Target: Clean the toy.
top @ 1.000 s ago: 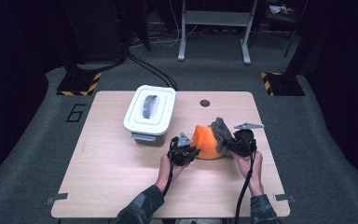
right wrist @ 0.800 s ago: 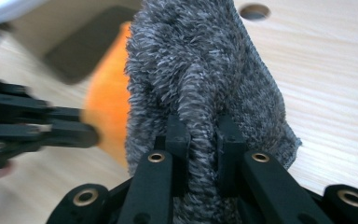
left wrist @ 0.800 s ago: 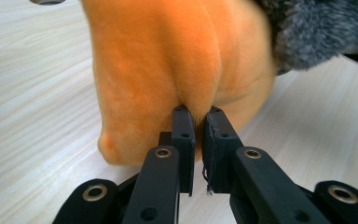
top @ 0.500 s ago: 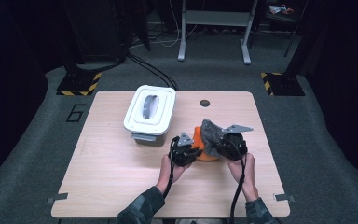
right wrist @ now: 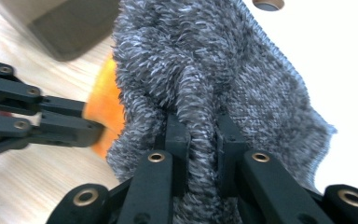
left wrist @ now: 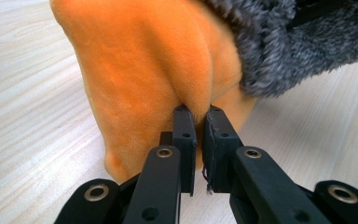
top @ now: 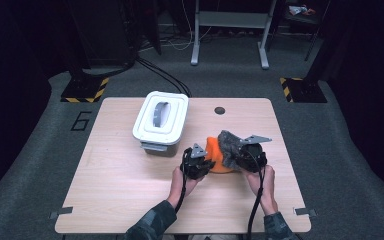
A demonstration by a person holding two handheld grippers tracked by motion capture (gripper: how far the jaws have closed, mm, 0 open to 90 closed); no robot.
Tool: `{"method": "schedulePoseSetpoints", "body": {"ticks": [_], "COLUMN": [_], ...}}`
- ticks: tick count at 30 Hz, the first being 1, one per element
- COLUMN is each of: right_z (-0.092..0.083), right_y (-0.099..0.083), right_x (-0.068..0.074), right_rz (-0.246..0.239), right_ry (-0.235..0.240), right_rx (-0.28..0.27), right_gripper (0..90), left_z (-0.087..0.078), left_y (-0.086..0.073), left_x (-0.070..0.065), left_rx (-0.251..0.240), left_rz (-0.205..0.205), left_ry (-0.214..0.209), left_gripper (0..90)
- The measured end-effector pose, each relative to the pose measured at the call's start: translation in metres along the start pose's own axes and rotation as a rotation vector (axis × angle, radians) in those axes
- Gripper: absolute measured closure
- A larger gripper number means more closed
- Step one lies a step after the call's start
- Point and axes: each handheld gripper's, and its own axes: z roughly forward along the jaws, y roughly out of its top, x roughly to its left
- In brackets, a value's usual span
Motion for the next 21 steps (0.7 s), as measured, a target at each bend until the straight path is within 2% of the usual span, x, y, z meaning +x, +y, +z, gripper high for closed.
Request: {"method": "schedulePoseSetpoints", "body": {"ticks": [4,7,12,14,19,21], "right_z": [0.0,0.001,0.006,0.009,0.023,0.03], "right_y": [-0.004,-0.007,-0.013,-0.015,-0.024,-0.028], "right_x": [-0.009,-0.017,-0.031,-0.037,-0.051,-0.055], "right_rz": [0.036,0.055,0.095,0.129,0.19,0.196], "right_ry": [-0.012,-0.023,-0.018,-0.019,-0.031,-0.037], "right_rx": [0.007,0.017,0.028,0.036,0.081,0.102], "right_gripper": [79.2,79.2,79.2,79.2,79.2,79.2], "left_z": [0.001,0.001,0.001,0.001,0.001,0.001], "left_y": [-0.002,-0.003,-0.005,-0.006,-0.009,-0.009], "left_x": [0.001,0.002,0.003,0.005,0.008,0.008], "left_rx": [0.0,-0.001,0.0,-0.001,-0.004,-0.004], "left_rz": [-0.01,-0.003,-0.007,-0.019,-0.021,-0.02], "left_ry": [-0.001,0.0,-0.003,-0.01,-0.018,-0.016], "left_gripper": [84.6,84.6,84.7,84.7,84.8,84.7]}}
